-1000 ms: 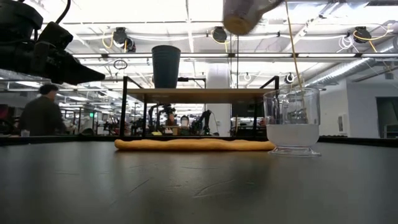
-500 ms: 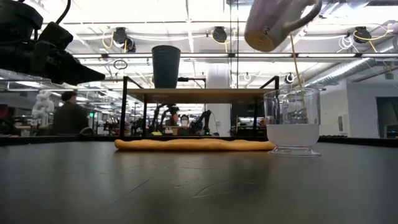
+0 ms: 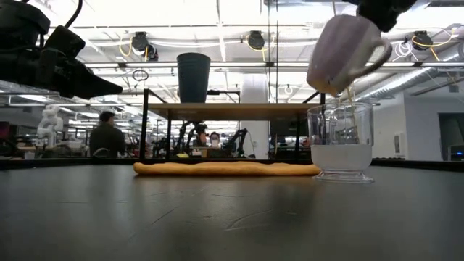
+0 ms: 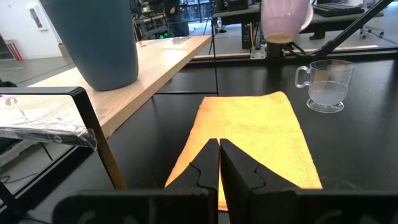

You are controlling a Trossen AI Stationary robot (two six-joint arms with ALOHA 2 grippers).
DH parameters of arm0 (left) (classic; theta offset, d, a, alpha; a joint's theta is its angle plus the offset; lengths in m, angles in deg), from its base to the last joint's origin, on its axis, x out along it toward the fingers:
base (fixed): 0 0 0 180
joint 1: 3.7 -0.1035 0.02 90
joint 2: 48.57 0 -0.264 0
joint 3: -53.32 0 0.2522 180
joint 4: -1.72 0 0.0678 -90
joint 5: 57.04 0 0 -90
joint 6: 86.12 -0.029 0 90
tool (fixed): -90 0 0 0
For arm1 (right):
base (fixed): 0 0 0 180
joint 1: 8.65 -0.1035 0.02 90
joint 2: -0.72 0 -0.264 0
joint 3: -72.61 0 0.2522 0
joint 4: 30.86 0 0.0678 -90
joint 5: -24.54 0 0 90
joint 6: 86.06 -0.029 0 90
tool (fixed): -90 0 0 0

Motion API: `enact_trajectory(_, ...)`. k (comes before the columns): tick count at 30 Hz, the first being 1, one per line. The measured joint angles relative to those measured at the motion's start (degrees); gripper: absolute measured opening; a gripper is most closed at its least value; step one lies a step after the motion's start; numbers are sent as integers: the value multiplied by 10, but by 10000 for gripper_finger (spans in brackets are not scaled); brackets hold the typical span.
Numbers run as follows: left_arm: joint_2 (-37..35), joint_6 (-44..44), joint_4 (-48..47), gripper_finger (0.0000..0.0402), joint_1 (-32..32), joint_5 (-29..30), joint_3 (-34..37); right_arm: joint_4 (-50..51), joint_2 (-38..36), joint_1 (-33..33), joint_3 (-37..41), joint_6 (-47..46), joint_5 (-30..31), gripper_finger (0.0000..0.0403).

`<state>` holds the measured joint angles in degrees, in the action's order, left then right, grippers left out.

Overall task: Stack small to large cups/mugs on shelf
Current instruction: Put the purple mug on the shelf

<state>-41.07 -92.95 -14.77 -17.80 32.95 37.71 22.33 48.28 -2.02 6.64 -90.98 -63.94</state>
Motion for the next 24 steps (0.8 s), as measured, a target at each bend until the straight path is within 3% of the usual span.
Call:
enact_trajectory(14, 0, 0, 0, 17, 0, 0, 0, -26, -70, 0, 85, 0, -1, 8)
enact_trajectory(24, 0, 3, 0, 17, 0, 0, 0, -172, -155, 0, 181, -4, -16, 8)
